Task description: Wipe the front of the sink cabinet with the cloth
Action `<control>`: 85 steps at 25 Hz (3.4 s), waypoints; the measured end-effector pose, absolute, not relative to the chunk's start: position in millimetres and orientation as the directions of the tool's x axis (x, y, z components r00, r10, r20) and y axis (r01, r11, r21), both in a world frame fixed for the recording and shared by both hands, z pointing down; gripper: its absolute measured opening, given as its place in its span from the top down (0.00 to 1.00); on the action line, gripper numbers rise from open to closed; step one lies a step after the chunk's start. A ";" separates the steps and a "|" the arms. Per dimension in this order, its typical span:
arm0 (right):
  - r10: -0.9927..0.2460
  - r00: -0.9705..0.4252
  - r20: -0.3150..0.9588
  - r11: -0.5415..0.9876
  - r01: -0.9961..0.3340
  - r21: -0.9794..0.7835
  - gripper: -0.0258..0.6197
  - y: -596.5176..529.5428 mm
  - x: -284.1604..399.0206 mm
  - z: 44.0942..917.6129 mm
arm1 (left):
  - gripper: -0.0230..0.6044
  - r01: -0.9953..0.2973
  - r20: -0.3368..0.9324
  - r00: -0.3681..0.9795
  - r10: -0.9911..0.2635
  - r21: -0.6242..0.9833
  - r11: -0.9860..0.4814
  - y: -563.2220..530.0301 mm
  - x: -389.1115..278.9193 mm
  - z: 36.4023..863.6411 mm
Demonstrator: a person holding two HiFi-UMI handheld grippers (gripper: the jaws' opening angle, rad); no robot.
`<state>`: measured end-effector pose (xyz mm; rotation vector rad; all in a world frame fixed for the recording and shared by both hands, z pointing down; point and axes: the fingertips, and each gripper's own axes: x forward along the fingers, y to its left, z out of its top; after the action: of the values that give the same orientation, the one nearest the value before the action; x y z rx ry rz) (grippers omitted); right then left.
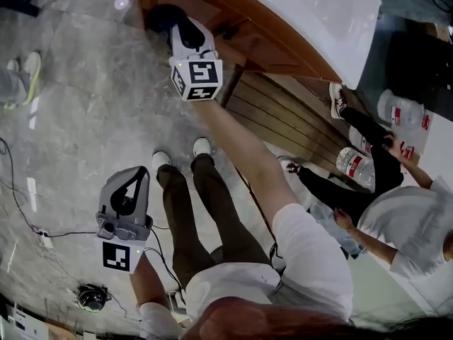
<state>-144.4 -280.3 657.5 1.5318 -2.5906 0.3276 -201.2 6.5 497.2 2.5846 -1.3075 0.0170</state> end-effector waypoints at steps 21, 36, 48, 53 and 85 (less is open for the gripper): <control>-0.901 -0.369 0.230 0.361 -0.929 -0.075 0.87 -356.9 -173.9 681.4 | 0.96 -0.830 0.141 0.549 -0.824 0.211 -0.517 8.1 -237.4 506.0; -0.960 -0.161 0.229 0.139 -0.984 -0.112 0.87 -280.6 6.8 679.2 | 0.96 -0.750 0.110 0.656 -0.747 0.210 -0.627 -5.7 -177.3 502.5; -0.960 0.001 0.281 -0.002 -1.000 -0.003 0.87 -234.5 116.2 692.9 | 0.96 -0.706 0.087 0.700 -0.708 0.229 -0.670 3.1 -165.2 508.5; -0.950 0.104 0.296 -0.106 -0.994 0.012 0.87 -212.6 187.8 690.0 | 0.96 -0.697 0.084 0.711 -0.698 0.217 -0.684 2.8 -143.1 502.3; -0.846 -0.404 0.348 0.346 -0.913 -0.217 0.87 -294.4 -144.4 776.1 | 0.96 -0.779 0.126 0.614 -0.779 0.253 -0.574 8.0 -193.9 533.3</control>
<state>-144.4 -294.4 776.1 1.6046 -2.4297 0.5686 -193.9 8.0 533.3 2.5587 -1.2665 0.0008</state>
